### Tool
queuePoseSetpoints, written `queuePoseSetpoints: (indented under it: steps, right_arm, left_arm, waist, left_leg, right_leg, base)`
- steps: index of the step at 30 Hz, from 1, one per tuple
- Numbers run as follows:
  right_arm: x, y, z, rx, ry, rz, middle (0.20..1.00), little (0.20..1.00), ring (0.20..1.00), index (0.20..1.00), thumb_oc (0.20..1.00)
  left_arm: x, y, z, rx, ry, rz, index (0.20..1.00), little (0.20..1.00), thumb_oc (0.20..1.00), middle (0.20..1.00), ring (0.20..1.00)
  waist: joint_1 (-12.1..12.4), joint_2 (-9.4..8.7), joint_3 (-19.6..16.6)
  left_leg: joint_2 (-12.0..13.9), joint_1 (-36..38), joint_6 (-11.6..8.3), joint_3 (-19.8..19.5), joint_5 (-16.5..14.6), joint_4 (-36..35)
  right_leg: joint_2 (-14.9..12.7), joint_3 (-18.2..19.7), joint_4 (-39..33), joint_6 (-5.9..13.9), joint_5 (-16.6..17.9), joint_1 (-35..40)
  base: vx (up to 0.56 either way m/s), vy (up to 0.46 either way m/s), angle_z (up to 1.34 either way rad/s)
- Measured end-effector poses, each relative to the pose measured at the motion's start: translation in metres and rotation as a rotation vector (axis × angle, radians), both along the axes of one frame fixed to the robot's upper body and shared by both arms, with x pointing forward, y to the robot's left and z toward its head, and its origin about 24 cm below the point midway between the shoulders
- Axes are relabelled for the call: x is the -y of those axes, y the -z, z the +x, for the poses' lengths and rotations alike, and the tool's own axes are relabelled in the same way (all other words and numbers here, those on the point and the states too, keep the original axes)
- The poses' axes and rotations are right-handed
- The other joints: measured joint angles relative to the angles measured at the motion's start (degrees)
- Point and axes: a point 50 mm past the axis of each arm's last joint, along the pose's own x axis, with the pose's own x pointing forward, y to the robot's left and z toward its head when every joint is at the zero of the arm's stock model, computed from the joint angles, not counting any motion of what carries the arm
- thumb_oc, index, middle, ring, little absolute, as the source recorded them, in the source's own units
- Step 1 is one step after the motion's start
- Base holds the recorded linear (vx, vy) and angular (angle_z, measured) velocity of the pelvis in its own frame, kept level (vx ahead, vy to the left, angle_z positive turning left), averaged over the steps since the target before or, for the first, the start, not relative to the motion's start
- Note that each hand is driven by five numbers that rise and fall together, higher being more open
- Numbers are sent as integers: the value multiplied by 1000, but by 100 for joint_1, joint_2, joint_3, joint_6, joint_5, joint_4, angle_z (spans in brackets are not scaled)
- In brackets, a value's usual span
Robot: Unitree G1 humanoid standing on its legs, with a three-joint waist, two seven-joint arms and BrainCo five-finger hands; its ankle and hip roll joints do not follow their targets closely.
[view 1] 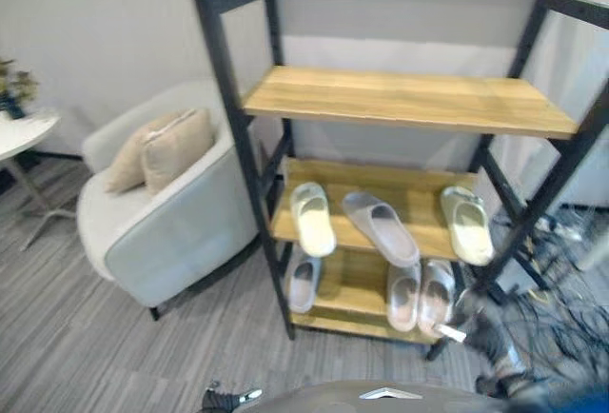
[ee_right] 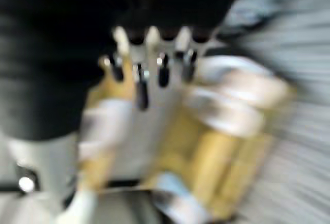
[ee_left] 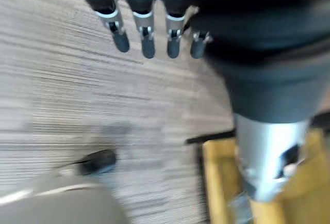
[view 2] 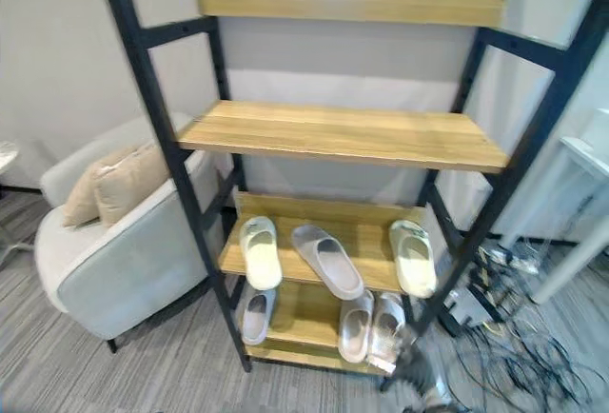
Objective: Arrange the slippers neatly on the shoe rack.
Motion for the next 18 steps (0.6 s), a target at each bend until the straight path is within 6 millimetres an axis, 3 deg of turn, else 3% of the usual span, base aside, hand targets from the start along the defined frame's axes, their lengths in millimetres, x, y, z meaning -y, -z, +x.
queuePoseSetpoints:
  steps: [3,6,8,11,14,18]
  right_arm:
    - [-10,-7,11,25,-62,32,1000,1000,1000,1000,1000]
    - [-2,6,26,7,2,19,1000,1000,1000,1000,1000]
    - [-3,4,58,86,59,33,1000,1000,1000,1000,1000]
    - [7,-32,107,323,95,7,1000,1000,1000,1000,1000]
    - [8,-53,124,422,78,-5,1000,1000,1000,1000,1000]
    - [7,-64,141,449,56,-20,1000,1000,1000,1000,1000]
  left_arm:
    - [1,0,3,6,4,-6,1000,1000,1000,1000,1000]
    - [1,0,0,-4,3,-6,1000,1000,1000,1000,1000]
    - [2,1,0,-14,6,-8,1000,1000,1000,1000,1000]
    - [1,1,-3,-21,4,-9,1000,1000,1000,1000,1000]
    - [0,1,-3,-24,9,-11,1000,1000,1000,1000,1000]
    - [-1,1,-4,-28,18,-9,1000,1000,1000,1000,1000]
  waist:
    - [77,35,22]
    - [289,-49,-36]
    - [318,-38,-63]
    - [377,-64,-88]
    - [403,-91,-92]
    - [456,-120,-94]
  left_leg:
    - [56,-5,-62,11,-12,-1]
    - [61,-3,-83,-60,11,0]
    - [57,-48,-84,-63,20,1]
    - [45,-62,-47,-117,59,1]
    - [45,-63,-46,-165,71,2]
    - [39,-73,-51,-238,72,0]
  right_leg:
    - [18,6,-166,39,76,47]
    - [33,-18,-156,28,75,58]
    - [31,-19,-197,9,124,56]
    - [27,-82,-260,-10,171,96]
    - [30,-147,-260,-8,164,112]
    - [32,-188,-262,-9,148,139]
  base:
    - [3,-9,-1]
    - [14,-7,12]
    - [31,0,2]
    - [27,3,10]
    - [13,9,8]
    - [13,13,9]
